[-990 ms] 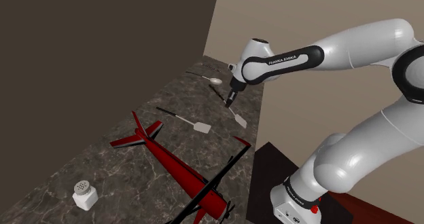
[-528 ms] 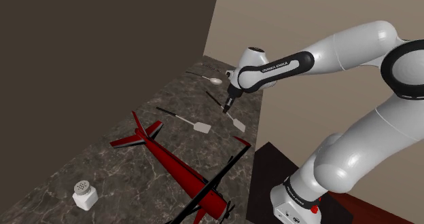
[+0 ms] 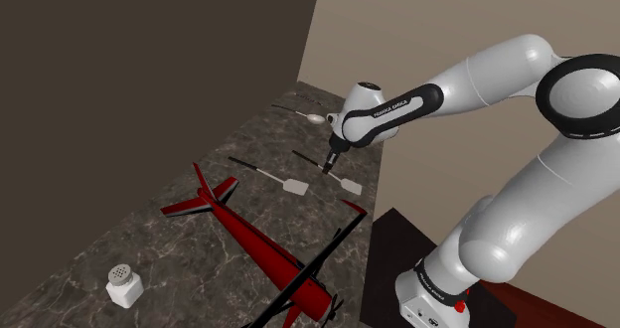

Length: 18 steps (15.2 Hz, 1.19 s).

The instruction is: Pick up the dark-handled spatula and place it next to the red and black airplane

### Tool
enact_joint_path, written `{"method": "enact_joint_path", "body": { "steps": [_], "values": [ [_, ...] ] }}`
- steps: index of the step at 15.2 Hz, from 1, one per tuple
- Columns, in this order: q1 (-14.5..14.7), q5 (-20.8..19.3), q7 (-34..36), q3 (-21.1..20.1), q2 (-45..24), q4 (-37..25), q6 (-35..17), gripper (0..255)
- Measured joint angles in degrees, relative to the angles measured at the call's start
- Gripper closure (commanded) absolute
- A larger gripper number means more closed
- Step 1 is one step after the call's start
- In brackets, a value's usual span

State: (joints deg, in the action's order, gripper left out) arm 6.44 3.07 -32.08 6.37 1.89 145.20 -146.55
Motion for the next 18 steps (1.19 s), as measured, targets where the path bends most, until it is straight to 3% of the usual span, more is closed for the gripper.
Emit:
{"method": "enact_joint_path", "body": {
  "steps": [6,7,13,18],
  "values": [
    [0.03,0.09,-0.03,-0.02,-0.35,-0.05,-0.33,255],
    [0.03,0.09,-0.03,-0.02,-0.35,-0.05,-0.33,0],
    [0.03,0.09,-0.03,-0.02,-0.35,-0.05,-0.33,0],
    [-0.2,-1.29,1.02,-0.01,5.2,-1.53,6.57,0]
  ]
}}
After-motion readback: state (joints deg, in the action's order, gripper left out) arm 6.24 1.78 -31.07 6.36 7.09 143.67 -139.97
